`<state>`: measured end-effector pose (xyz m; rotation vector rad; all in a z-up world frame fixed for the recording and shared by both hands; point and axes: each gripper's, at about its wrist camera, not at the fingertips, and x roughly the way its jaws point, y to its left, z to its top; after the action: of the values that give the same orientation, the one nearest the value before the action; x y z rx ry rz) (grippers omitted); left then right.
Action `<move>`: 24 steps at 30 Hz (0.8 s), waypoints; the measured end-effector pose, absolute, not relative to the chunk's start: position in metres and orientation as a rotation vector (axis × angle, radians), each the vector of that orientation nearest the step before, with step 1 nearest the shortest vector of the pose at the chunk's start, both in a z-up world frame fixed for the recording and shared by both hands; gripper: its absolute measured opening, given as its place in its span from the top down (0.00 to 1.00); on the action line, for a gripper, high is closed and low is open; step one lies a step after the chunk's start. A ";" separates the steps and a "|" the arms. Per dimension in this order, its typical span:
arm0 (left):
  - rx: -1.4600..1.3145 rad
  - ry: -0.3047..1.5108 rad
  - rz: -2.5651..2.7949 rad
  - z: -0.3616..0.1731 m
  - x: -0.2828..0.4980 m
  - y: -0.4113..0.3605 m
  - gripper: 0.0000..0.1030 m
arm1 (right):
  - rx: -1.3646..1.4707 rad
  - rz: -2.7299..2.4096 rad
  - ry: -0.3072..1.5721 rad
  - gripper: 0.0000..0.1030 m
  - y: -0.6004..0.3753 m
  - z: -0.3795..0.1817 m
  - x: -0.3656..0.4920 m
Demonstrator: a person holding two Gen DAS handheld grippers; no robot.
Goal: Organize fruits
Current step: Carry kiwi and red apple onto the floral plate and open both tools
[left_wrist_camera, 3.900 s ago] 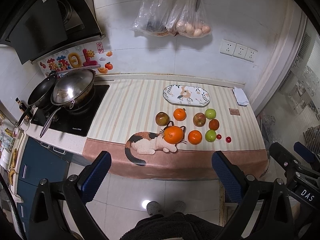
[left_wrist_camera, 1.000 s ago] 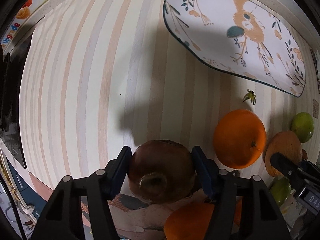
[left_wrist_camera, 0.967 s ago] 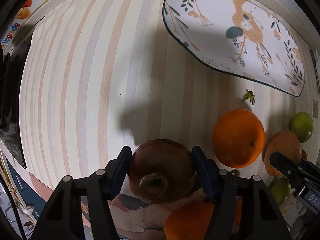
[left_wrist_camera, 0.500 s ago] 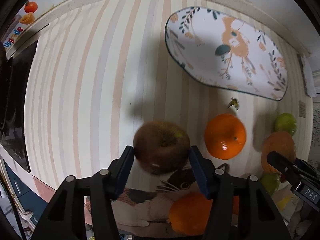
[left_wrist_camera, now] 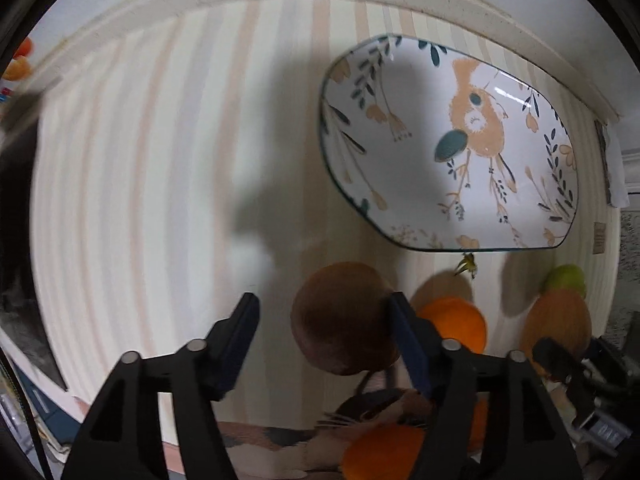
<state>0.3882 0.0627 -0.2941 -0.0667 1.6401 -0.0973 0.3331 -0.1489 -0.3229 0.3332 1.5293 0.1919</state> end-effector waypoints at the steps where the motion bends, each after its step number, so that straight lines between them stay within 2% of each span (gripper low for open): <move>1: -0.080 1.653 -0.113 -0.299 0.387 0.062 0.34 | 0.333 0.190 1.524 0.35 -0.146 -0.324 0.333; 6: -0.109 1.714 -0.141 -0.319 0.393 0.063 0.31 | 0.334 0.175 1.506 0.35 -0.145 -0.321 0.335; 8: -0.106 1.703 -0.127 -0.325 0.403 0.062 0.35 | 0.341 0.168 1.498 0.35 -0.146 -0.320 0.336; 9: -0.115 1.693 -0.127 -0.325 0.403 0.062 0.44 | 0.342 0.164 1.496 0.35 -0.147 -0.319 0.336; 12: -0.089 1.646 -0.111 -0.328 0.386 0.074 0.46 | 0.344 0.156 1.488 0.35 -0.151 -0.317 0.334; 16: -0.033 1.585 -0.105 -0.306 0.371 0.070 0.46 | 0.349 0.149 1.485 0.35 -0.154 -0.317 0.334; 19: -0.058 1.530 -0.127 -0.269 0.363 0.076 0.46 | 0.353 0.161 1.487 0.35 -0.156 -0.313 0.337; 24: -0.156 1.463 -0.166 -0.225 0.401 0.068 0.46 | 0.368 0.186 1.448 0.35 -0.158 -0.297 0.363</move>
<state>0.4008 0.0685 -0.2248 -0.1558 1.4633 -0.1664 0.3627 -0.1575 -0.2971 0.3679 1.4478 0.1855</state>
